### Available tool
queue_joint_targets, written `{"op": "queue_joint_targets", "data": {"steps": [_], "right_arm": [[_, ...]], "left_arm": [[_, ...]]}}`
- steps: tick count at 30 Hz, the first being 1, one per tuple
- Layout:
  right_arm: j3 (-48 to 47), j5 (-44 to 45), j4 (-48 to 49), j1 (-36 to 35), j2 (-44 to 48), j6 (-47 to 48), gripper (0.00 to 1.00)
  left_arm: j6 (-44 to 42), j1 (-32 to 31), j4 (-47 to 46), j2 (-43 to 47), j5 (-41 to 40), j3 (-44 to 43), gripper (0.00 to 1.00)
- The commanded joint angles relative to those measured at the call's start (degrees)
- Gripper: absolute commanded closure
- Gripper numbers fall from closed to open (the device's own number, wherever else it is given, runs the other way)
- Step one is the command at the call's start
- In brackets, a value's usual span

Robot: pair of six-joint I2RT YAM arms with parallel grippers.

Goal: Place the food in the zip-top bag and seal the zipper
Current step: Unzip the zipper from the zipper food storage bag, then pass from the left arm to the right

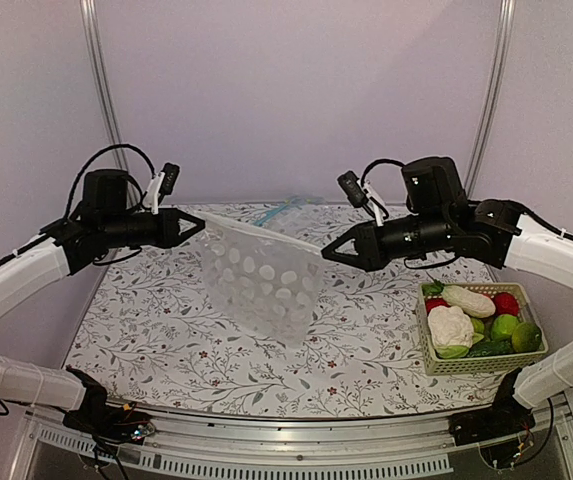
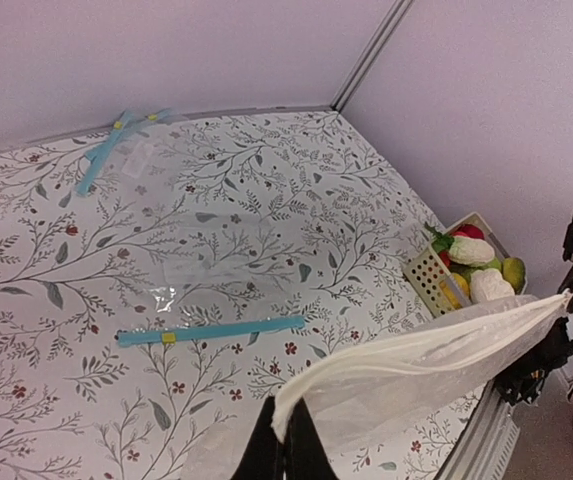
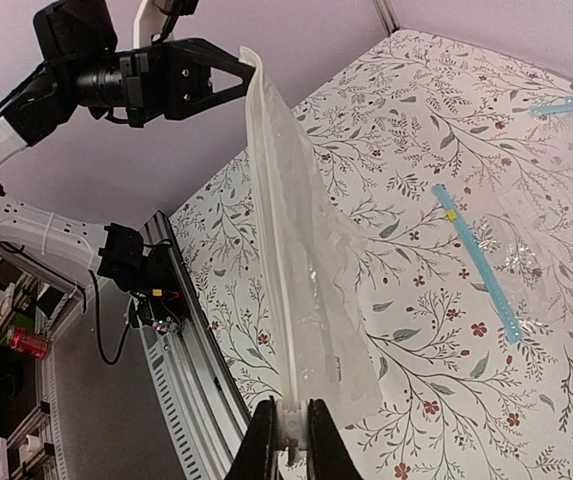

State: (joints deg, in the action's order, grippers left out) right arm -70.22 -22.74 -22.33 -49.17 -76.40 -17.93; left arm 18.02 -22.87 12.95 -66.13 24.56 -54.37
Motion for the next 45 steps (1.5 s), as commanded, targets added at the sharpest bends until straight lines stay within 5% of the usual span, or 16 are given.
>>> {"op": "queue_joint_targets", "data": {"steps": [1, 6, 13, 19, 28, 45], "right_arm": [[1.30, 0.90, -2.91, 0.60, 2.21, 0.44, 1.00], [1.42, 0.97, -3.33, 0.61, 2.72, 0.31, 0.99], [-1.14, 3.03, -6.66, 0.56, 3.19, 1.40, 0.53], [-7.32, 8.75, -16.06, 0.52, 1.28, 7.87, 0.39], [-11.40, 9.22, -18.61, 0.43, -2.32, 12.22, 0.38], [-14.66, 9.35, -18.86, -1.55, -9.61, 14.94, 0.53]], "left_arm": [[-0.68, 2.50, 1.34, 1.03, -3.30, 1.19, 1.00], [-1.26, 2.66, -0.20, 0.95, 1.24, 1.54, 1.00], [-5.75, -4.73, -0.42, -2.12, 14.37, -0.97, 1.00], [-7.44, -8.90, 2.97, -6.69, 15.85, -5.16, 1.00], [-8.74, -12.43, 3.13, -10.49, 15.35, -8.55, 1.00], [-8.94, -13.25, 3.57, -10.73, 14.84, -9.57, 1.00]]}}
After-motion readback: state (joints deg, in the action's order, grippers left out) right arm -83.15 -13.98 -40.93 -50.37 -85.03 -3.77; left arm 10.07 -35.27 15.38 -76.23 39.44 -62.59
